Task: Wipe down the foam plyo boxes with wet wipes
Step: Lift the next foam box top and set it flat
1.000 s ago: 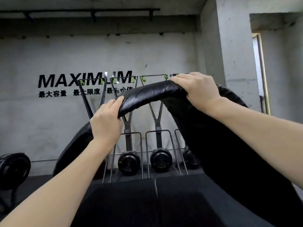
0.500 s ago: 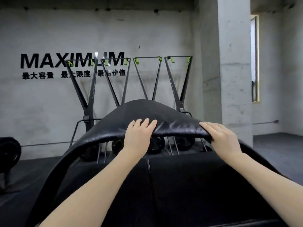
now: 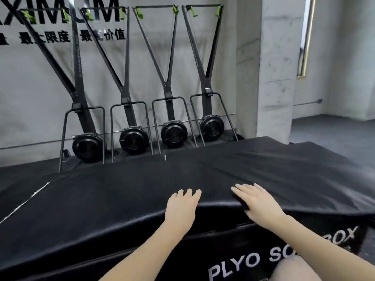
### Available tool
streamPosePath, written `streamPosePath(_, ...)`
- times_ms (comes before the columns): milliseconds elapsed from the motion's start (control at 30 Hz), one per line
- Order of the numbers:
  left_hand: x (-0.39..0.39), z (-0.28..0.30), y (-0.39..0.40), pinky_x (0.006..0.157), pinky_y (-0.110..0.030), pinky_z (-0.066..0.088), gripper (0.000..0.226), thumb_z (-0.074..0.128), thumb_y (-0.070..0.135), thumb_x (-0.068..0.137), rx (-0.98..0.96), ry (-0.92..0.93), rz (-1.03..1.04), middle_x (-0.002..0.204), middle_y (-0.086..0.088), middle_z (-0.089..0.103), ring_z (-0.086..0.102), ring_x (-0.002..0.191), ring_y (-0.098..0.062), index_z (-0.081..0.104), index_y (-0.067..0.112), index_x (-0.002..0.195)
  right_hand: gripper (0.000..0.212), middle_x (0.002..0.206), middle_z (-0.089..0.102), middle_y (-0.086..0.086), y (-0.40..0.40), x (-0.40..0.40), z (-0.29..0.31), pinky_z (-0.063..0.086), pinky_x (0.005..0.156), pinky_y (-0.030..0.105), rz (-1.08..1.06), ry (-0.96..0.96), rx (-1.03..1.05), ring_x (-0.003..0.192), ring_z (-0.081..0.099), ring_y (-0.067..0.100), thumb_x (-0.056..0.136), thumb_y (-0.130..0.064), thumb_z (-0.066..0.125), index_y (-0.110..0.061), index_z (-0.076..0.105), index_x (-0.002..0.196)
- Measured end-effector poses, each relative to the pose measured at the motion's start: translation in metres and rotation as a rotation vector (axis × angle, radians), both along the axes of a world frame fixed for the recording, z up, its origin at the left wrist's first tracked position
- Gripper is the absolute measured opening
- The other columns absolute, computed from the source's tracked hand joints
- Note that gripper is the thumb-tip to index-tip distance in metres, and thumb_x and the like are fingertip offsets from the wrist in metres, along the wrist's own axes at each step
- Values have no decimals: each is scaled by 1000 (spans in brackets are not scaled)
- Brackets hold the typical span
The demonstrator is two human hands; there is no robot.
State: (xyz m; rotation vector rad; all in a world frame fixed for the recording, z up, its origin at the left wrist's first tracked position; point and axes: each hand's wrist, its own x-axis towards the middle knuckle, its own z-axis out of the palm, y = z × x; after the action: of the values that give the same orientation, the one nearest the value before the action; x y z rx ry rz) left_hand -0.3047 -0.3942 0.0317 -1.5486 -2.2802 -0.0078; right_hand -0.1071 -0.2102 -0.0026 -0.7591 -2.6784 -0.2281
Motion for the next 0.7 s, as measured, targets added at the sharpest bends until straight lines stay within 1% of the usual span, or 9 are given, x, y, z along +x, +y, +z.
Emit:
streamPosePath(100,8,-36,8,105,-41,42,72,61,6,87,-46,-88,26,143,-4,52,49,130,-32,38,22,152,81,126,68,-4,-30,-28,-30,53,99,41,118,31,-57,113,67,17,53,-38,90,-18,66,128)
streamPosePath(200,4,-57,13,84,-37,59,78,93,18,47,-84,-68,-35,109,-2,73,70,101,-29,71,19,122,76,139,59,-3,-56,-63,-39,42,109,37,140,69,-101,128,57,19,72,-42,80,-17,55,140)
streamPosePath(267,-6,-63,11,78,-32,60,75,92,19,40,-61,-55,-96,99,2,73,71,94,-22,75,14,113,76,152,46,-5,-67,-82,-35,27,119,34,167,51,-169,143,40,18,83,-35,71,-17,41,150)
streamPosePath(333,-19,-64,0,83,-30,59,75,92,25,40,-40,-64,-142,104,4,74,71,99,-17,75,14,112,76,156,39,-7,-71,-91,-34,23,121,36,179,27,-198,146,33,20,86,-33,67,-19,34,154)
streamPosePath(433,-42,-69,-25,103,-41,52,88,91,38,54,-99,-104,-89,130,-3,67,63,121,-24,63,17,135,80,152,47,-5,-78,-101,-37,34,116,43,187,-45,-128,141,44,24,80,-40,71,-22,39,152)
streamPosePath(500,-57,-72,-45,117,-45,35,89,79,39,76,-117,-89,-35,152,-6,49,45,140,-29,39,19,154,84,140,59,-2,-89,-109,-44,47,106,45,205,-90,-77,129,57,24,69,-43,81,-19,52,144)
streamPosePath(567,-72,-73,-64,124,-47,17,88,65,38,92,-125,-25,24,166,-6,24,21,153,-30,14,21,162,88,132,65,2,-105,-122,-55,54,96,48,209,-92,-14,120,63,27,58,-34,89,-15,59,138)
streamPosePath(633,-86,-73,-87,124,-51,13,93,65,35,93,-138,-8,67,168,-6,16,10,155,-31,5,23,162,95,138,60,9,-124,-135,-58,53,95,53,175,-139,6,123,60,35,57,-20,90,-11,52,143)
streamPosePath(700,-104,-75,-110,120,-57,26,108,80,28,78,-177,2,102,163,-7,31,21,153,-34,11,24,161,99,155,38,16,-136,-141,-55,41,106,59,134,-172,38,138,41,44,73,-10,79,-13,26,157)
